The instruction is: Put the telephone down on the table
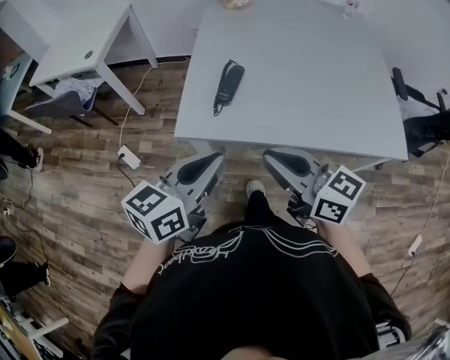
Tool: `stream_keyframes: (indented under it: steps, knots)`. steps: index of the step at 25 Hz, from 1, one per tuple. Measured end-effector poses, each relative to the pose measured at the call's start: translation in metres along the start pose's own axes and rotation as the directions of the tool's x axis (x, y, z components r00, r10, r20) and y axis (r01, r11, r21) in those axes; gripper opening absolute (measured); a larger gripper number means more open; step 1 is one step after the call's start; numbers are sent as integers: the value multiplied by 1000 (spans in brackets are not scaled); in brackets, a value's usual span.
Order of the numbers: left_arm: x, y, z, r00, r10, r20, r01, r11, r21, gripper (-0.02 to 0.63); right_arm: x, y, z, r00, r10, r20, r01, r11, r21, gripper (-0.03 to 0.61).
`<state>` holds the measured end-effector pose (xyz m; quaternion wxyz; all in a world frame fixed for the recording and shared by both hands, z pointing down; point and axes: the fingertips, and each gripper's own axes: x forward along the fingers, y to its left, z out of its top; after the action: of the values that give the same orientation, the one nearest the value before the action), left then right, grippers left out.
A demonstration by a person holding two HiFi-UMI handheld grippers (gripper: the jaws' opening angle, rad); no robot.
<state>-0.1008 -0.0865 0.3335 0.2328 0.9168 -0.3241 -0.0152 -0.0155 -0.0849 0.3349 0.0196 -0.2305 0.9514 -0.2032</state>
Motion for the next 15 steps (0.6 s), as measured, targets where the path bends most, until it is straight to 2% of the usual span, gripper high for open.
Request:
stream_keyframes:
  steps: [8, 15]
  knots:
    - [-12, -11, -7, 1000, -31, 4, 31, 1000, 4, 6, -4, 19, -7, 1000, -9, -6, 9, 1000, -22, 38]
    - [-10, -9, -7, 999, -41, 7, 41, 999, -11, 6, -1, 17, -11, 999, -17, -38, 16, 1000, -12, 38]
